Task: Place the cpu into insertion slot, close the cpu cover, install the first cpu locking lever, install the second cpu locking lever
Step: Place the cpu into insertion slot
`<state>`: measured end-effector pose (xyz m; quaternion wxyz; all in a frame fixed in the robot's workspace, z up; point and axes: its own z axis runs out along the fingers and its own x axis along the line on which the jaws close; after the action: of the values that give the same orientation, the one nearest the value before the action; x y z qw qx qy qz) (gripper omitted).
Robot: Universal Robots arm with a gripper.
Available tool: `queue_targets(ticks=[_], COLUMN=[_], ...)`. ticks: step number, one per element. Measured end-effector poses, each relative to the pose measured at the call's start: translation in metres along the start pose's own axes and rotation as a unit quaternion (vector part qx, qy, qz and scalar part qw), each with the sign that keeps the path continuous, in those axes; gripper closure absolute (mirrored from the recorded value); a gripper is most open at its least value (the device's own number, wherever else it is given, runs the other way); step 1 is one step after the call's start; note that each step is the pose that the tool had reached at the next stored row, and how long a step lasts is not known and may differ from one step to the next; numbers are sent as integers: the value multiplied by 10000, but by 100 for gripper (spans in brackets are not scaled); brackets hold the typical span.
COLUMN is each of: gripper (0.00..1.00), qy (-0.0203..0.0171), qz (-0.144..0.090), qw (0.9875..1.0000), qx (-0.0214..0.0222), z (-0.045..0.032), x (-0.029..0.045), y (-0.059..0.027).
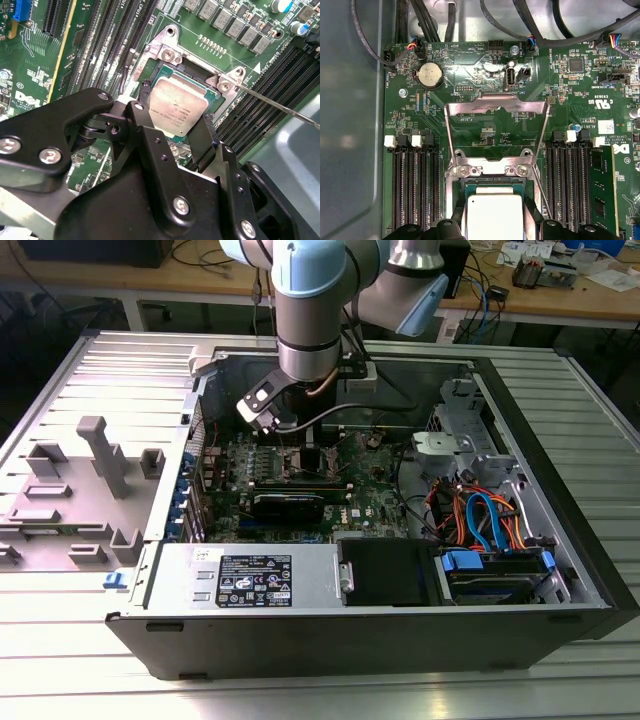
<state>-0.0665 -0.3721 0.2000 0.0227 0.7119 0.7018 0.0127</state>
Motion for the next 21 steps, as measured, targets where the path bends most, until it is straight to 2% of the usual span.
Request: queue_targets(ticks=[21], gripper=[46], qy=[-6], qz=[20], qw=[10000], qx=[5], z=[8], x=[1], y=[15])
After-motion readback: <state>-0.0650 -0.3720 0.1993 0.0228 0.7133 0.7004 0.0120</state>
